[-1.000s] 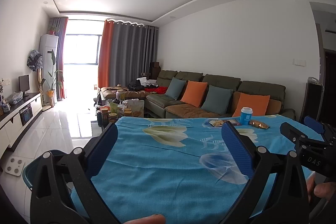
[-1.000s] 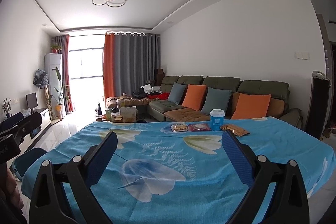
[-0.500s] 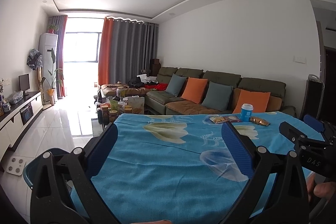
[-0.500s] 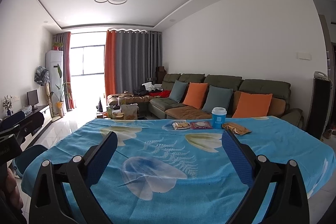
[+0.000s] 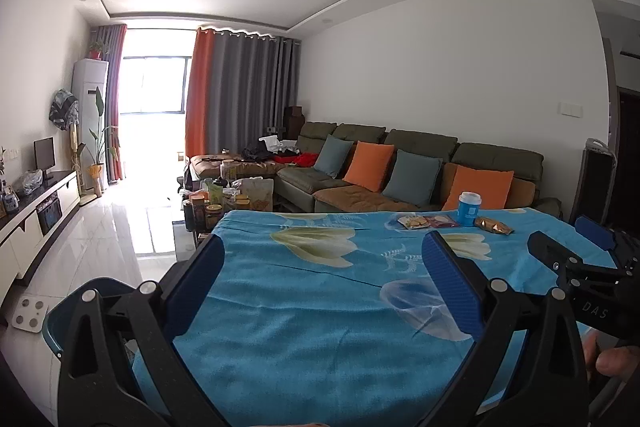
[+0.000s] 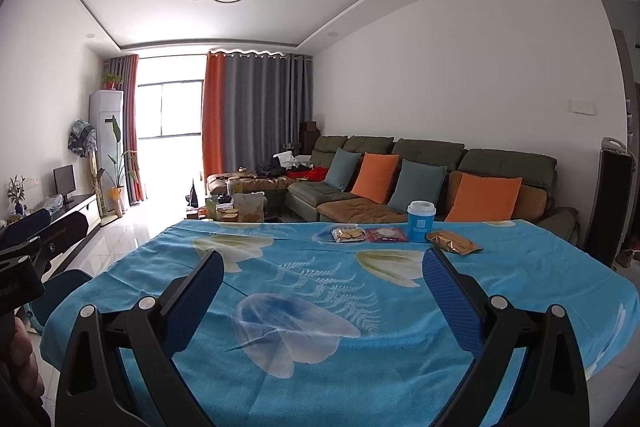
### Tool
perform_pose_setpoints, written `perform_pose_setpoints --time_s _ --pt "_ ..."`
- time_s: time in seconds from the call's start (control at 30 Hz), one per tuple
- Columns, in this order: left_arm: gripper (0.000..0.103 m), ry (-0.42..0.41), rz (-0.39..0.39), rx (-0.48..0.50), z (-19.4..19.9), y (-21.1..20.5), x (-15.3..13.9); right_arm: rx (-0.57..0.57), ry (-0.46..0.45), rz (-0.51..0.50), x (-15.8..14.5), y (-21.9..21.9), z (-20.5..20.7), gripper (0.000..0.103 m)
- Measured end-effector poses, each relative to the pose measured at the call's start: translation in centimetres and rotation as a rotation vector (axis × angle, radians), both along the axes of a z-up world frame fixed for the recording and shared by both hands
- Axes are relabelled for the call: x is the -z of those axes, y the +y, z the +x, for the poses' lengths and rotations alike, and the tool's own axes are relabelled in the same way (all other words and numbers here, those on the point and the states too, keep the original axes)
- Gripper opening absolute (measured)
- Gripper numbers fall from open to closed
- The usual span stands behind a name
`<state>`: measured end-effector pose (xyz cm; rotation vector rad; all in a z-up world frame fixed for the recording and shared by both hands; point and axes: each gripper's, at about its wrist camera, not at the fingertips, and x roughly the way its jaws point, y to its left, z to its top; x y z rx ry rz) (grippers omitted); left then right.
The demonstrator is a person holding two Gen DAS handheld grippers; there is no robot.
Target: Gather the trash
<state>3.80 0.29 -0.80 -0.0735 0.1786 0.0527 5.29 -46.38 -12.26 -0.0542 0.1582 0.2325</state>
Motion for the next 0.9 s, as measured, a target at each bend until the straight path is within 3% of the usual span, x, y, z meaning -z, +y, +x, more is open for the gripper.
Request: perform_pose_setpoints --time_s 0.9 --pt "0.097 0.054 -0.017 0.013 0.95 0.07 0.86 -0.001 0.032 -0.004 0.37 -0.34 0.91 0.096"
